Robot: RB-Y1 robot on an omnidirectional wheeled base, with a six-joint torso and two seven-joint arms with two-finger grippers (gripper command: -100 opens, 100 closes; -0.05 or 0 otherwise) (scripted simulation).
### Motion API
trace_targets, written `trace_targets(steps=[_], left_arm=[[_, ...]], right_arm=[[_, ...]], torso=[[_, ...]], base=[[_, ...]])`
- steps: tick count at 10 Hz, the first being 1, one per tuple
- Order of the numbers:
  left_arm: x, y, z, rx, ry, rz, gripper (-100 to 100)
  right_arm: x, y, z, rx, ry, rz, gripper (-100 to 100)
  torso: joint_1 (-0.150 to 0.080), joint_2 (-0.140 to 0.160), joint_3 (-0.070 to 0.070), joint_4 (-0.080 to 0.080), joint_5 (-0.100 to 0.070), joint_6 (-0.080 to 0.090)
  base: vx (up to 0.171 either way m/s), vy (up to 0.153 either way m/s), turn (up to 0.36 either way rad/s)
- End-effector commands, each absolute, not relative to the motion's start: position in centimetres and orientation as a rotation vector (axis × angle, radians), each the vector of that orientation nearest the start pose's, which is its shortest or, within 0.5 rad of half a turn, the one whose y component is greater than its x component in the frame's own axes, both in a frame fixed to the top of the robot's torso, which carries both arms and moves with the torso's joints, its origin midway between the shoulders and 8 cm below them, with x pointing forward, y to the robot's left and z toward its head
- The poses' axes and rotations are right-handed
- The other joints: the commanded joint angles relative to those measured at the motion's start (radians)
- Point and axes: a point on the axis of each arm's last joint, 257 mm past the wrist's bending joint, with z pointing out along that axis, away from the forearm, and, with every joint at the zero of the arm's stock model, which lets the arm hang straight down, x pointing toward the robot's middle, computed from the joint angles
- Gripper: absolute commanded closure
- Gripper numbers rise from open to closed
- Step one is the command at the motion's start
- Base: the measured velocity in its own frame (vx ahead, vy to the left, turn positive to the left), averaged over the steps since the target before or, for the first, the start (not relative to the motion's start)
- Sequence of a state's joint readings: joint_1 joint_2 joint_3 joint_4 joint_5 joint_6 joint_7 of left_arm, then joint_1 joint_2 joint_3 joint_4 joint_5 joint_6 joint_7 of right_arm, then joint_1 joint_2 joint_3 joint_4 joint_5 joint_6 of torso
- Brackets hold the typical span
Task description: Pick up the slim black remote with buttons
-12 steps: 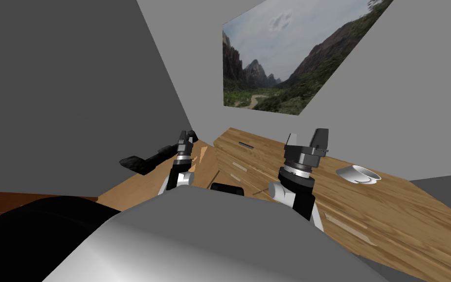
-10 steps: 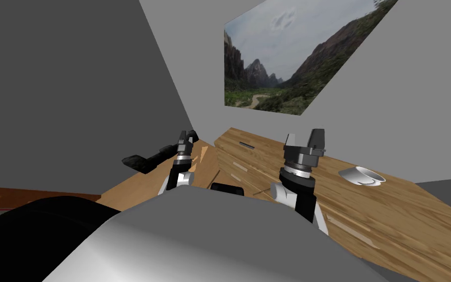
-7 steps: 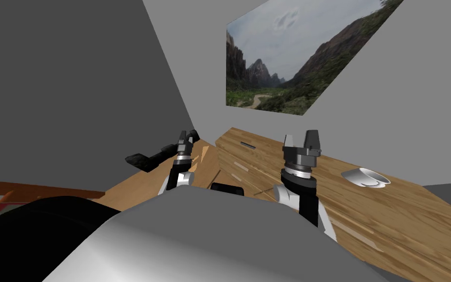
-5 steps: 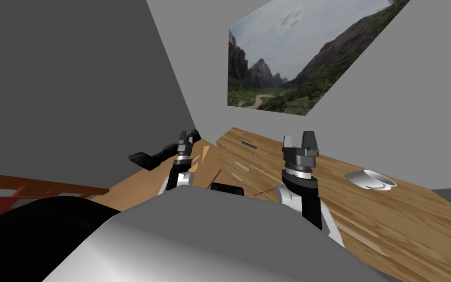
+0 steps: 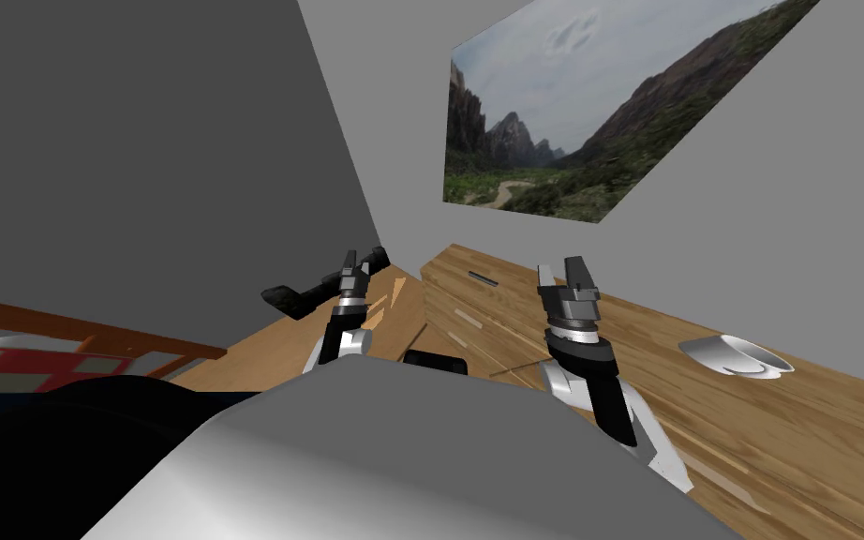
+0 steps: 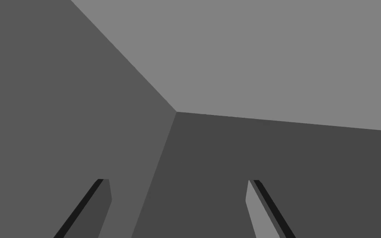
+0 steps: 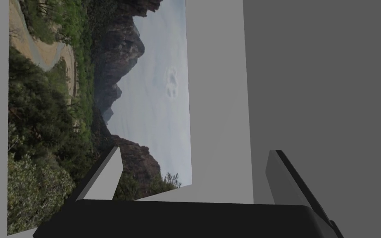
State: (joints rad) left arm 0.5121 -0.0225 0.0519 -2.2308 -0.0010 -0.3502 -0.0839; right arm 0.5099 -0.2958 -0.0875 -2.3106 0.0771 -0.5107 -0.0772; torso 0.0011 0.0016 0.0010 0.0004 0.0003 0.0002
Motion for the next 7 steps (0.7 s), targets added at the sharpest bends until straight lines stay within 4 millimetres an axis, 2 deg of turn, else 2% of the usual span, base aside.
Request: trace_targets(steps=[1, 4, 7], left_arm=[[36.9, 31.0, -3.2, -0.802, 0.755, -1.117, 0], [36.9, 31.0, -3.2, -0.802, 0.755, -1.117, 0], [36.9, 31.0, -3.2, -0.802, 0.755, -1.117, 0]], right_arm=[[34.1, -26.2, 2.7, 0.363, 0.912, 1.241, -100], [34.5, -26.0, 1.7, 0.332, 0.982, 1.229, -100], [35.1, -26.3, -0.5, 0.307, 1.089, 1.201, -100]], torso=[[0.0, 0.0, 0.0, 0.0, 0.0, 0.0], [0.001, 0.0, 0.0, 0.0, 0.0, 0.0], [0.0, -0.001, -0.001, 0.0, 0.0, 0.0]], base=[[-0.019, 0.025, 0.088], [-0.015, 0.028, 0.08], [-0.013, 0.031, 0.095]])
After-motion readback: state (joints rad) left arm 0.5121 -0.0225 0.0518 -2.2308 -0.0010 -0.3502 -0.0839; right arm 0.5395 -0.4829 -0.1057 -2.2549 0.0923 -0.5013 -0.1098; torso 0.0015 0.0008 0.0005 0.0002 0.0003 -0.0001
